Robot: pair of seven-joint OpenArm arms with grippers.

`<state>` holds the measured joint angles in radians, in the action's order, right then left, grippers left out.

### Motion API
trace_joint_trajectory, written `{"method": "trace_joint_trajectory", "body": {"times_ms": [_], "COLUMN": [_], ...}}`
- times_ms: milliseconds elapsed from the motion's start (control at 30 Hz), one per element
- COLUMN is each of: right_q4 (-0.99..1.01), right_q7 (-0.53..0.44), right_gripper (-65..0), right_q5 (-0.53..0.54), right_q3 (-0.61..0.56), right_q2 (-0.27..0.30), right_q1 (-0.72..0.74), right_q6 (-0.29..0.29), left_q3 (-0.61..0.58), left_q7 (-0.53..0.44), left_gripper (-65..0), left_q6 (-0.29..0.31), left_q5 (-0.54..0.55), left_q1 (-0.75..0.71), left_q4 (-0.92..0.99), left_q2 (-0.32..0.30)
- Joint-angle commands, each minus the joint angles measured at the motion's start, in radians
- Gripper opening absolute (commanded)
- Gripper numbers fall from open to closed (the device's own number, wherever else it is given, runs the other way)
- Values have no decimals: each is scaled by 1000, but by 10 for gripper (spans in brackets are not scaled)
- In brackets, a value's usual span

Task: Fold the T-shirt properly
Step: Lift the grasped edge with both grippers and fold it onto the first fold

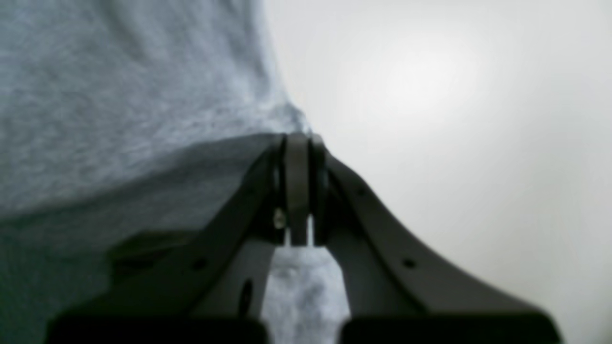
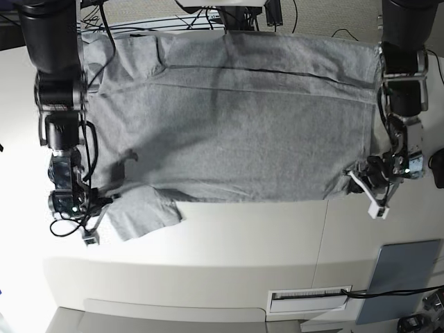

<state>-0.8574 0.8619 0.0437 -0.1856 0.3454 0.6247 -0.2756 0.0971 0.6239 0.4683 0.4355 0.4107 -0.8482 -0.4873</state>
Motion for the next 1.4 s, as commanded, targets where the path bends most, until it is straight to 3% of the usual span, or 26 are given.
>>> {"method": "trace_joint_trajectory", "body": {"times_ms": [0, 267, 400, 667, 867, 1200, 1367], "right_q4": [-80, -592, -726, -1005, -1160, -1299, -1303], "right_q7": [-5, 89, 103, 100, 104, 114, 108], "right_gripper": [-650, -650, -650, -650, -650, -650, -650], "right_q5": [-6, 16, 8, 8, 8, -18, -30], "right_q3": [4, 5, 57, 261, 344, 415, 415], "right_q2": [26, 140, 167, 167, 164, 95, 89], "right_q1": [-5, -285, -418, -728, -925, -1155, -1232], "right_q6": [18, 132, 138, 138, 156, 168, 188], "left_q3": [5, 5, 36, 193, 307, 318, 318], "left_q7": [-18, -7, 16, 24, 27, 4, 4], "left_gripper": [-650, -650, -650, -650, -650, -650, -650], "left_q6": [2, -4, -53, -23, -22, 3, 0], "left_q5": [33, 141, 145, 193, 224, 223, 216], "left_q1": [15, -152, -254, -472, -612, -776, -793], "left_q4": [-40, -317, -452, -636, -711, -723, -723], "left_q2": [-32, -89, -98, -97, -97, -97, -97]}}
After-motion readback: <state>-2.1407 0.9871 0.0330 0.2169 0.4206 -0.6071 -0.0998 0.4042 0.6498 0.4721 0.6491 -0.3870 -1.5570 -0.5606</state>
